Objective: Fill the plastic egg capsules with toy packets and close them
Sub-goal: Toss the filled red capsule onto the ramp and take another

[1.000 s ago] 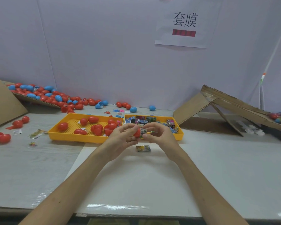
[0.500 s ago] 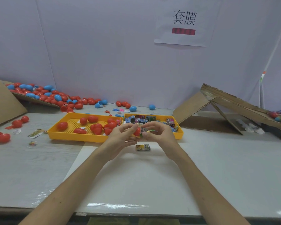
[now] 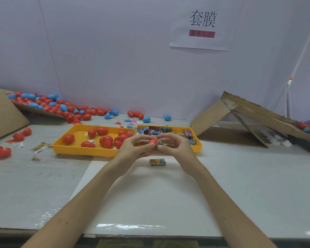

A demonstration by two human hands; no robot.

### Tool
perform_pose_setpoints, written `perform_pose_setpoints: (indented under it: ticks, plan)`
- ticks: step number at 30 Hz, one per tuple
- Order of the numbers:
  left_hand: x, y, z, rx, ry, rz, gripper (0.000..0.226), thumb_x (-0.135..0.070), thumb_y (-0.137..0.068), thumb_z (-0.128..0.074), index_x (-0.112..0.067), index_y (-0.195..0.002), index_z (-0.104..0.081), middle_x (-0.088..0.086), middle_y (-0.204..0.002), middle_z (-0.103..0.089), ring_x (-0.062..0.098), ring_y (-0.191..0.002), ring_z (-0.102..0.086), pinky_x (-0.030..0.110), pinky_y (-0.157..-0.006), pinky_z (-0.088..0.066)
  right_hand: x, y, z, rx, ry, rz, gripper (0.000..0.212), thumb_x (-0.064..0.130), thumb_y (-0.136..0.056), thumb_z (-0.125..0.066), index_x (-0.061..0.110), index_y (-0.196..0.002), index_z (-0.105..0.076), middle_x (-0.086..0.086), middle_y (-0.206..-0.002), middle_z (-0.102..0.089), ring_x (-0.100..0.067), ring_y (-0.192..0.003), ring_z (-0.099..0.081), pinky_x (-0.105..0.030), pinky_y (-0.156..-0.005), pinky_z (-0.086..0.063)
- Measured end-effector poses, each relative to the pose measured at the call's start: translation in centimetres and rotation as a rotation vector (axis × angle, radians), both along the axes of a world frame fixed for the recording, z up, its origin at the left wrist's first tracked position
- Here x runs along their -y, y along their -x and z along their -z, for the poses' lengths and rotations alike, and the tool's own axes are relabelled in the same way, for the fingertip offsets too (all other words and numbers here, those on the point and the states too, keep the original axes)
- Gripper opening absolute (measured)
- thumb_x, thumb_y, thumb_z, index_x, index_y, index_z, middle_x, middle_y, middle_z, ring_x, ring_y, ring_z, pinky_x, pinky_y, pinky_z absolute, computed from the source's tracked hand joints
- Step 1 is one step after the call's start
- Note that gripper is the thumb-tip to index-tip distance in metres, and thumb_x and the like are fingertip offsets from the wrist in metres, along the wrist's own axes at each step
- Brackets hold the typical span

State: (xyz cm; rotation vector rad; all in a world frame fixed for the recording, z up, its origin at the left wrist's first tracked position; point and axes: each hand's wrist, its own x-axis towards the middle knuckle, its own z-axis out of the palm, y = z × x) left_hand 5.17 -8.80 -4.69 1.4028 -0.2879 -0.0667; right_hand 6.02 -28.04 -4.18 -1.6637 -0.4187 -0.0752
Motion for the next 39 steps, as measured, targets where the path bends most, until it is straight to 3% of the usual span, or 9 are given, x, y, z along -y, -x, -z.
perform_pose_setpoints:
  ticks: [3, 8, 12, 17, 22, 26, 32, 39]
  plan:
    - [0.05, -0.07, 0.09, 0.011, -0.023, -0.007, 0.032, -0.032, -0.073, -0.082, -0.024, -0.104, -0.078, 0.005, -0.103, -0.077, 0.019, -0.099, -0.074, 0.023, -0.076, -0.058, 0.00, 0.02, -0.04, 0.006, -0.009, -0.011, 0.031, 0.004, -0.084, -0.078, 0.019, -0.110, -0.072, 0.001, -0.106, -0.077, -0.015, -0.101, -0.072, -0.029, -0.081, -0.059]
    - [0.07, -0.19, 0.19, 0.023, -0.009, 0.015, 0.033, -0.025, -0.076, -0.081, -0.019, -0.108, -0.076, 0.010, -0.105, -0.077, 0.025, -0.100, -0.074, 0.027, -0.079, -0.060, -0.03, 0.09, -0.04, 0.045, 0.012, -0.018, 0.033, 0.002, -0.082, -0.080, 0.020, -0.109, -0.072, 0.004, -0.108, -0.077, -0.014, -0.105, -0.072, -0.038, -0.089, -0.059]
    - [0.11, -0.28, 0.25, 0.048, -0.010, 0.008, 0.030, -0.017, -0.081, -0.081, -0.016, -0.110, -0.076, 0.013, -0.103, -0.077, 0.027, -0.100, -0.075, 0.028, -0.081, -0.060, -0.12, 0.14, -0.06, 0.093, 0.062, 0.008, 0.032, 0.006, -0.082, -0.081, 0.020, -0.109, -0.072, 0.008, -0.109, -0.076, -0.007, -0.109, -0.069, -0.035, -0.091, -0.058]
    - [0.10, -0.45, 0.33, 0.063, -0.042, -0.033, 0.021, -0.014, -0.082, -0.081, -0.025, -0.101, -0.079, 0.008, -0.102, -0.077, 0.025, -0.099, -0.075, 0.028, -0.081, -0.060, 0.00, 0.06, -0.02, 0.199, 0.120, 0.108, 0.011, 0.012, -0.085, -0.077, 0.022, -0.088, -0.077, 0.007, -0.095, -0.076, -0.011, -0.097, -0.070, -0.037, -0.090, -0.055]
    - [0.06, -0.43, 0.34, 0.086, -0.108, -0.037, 0.021, -0.018, -0.084, -0.081, -0.032, -0.099, -0.079, 0.003, -0.102, -0.077, 0.021, -0.098, -0.074, 0.027, -0.079, -0.060, -0.23, -0.09, 0.25, 0.230, 0.202, 0.175, 0.014, 0.015, -0.086, -0.077, 0.028, -0.082, -0.074, 0.008, -0.090, -0.074, -0.013, -0.090, -0.068, -0.041, -0.081, -0.056]
    - [0.18, -0.45, 0.37, 0.138, -0.192, -0.097, 0.024, -0.016, -0.085, -0.082, -0.039, -0.093, -0.079, -0.007, -0.100, -0.077, 0.015, -0.092, -0.075, 0.023, -0.073, -0.059, -0.32, -0.17, 0.39, 0.254, 0.247, 0.193, 0.012, 0.016, -0.088, -0.075, 0.027, -0.084, -0.072, 0.009, -0.095, -0.071, -0.009, -0.090, -0.066, -0.036, -0.078, -0.053]
    - [0.44, -0.59, 0.69, 0.208, -0.291, -0.178, 0.029, -0.010, -0.083, -0.082, -0.037, -0.093, -0.076, -0.017, -0.095, -0.076, 0.009, -0.081, -0.074, 0.016, -0.067, -0.056, -0.52, -0.24, 0.68, 0.292, 0.323, 0.205, 0.009, 0.013, -0.089, -0.074, 0.021, -0.086, -0.071, 0.014, -0.095, -0.067, -0.004, -0.085, -0.064, -0.013, -0.067, -0.044]
    - [0.31, -0.52, 0.66, 0.199, -0.253, -0.166, 0.019, -0.018, -0.086, -0.081, -0.034, -0.096, -0.079, 0.001, -0.098, -0.074, 0.013, -0.083, -0.074, 0.023, -0.070, -0.060, -0.81, -0.20, 0.85, 0.349, 0.327, 0.238, 0.012, 0.014, -0.090, -0.073, 0.024, -0.086, -0.068, 0.012, -0.094, -0.067, -0.006, -0.085, -0.065, -0.014, -0.066, -0.045]
